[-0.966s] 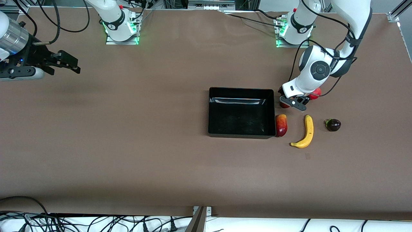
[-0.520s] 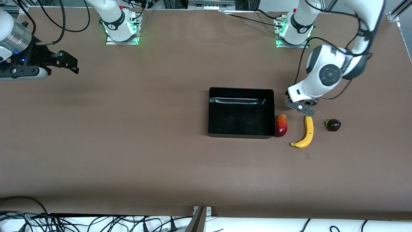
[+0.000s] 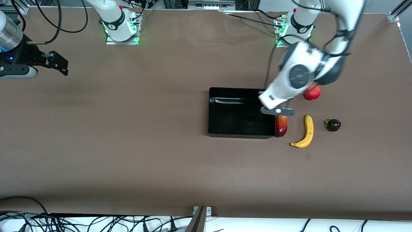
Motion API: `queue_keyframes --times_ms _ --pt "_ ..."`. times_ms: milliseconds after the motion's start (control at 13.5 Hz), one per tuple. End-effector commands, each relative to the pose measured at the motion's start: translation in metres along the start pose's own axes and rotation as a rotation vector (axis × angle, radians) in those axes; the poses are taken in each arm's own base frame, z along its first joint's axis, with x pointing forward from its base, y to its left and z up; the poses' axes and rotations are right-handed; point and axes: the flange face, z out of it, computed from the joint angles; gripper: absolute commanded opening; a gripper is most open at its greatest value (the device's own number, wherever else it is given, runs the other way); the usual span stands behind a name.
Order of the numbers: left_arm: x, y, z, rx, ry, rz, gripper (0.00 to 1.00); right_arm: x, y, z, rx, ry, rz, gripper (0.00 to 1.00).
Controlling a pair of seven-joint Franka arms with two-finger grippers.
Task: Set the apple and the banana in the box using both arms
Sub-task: 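Lower the apple into the black box and open the left gripper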
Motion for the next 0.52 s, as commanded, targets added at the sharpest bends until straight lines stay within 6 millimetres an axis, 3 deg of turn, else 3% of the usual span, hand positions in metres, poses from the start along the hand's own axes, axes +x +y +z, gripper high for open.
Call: queue_keyframes --times_ms 0,149,223,297,371,446 --pt "0.008 0.014 0.047 -0.009 -0.005 -0.064 0.12 0.003 -0.003 -0.008 0.020 0.013 0.042 1.00" --pt "0.005 0.024 0.072 -0.001 -0.022 -0.071 0.14 0.004 -0.006 -0.009 0.059 0.019 0.044 1.00" --pt "0.006 0.026 0.080 0.002 -0.031 -0.072 0.35 0.003 -0.008 -0.013 0.096 0.024 0.046 1.00" --pt "0.006 0.025 0.082 0.003 -0.035 -0.082 0.92 0.002 -0.007 -0.013 0.108 0.019 0.051 1.00" --pt "0.008 0.021 0.077 0.003 -0.037 -0.102 1.00 0.000 -0.007 -0.013 0.106 0.012 0.049 1.00" --pt "0.011 0.015 0.065 0.004 -0.031 -0.111 1.00 0.000 -0.006 -0.014 0.097 0.014 0.046 1.00"
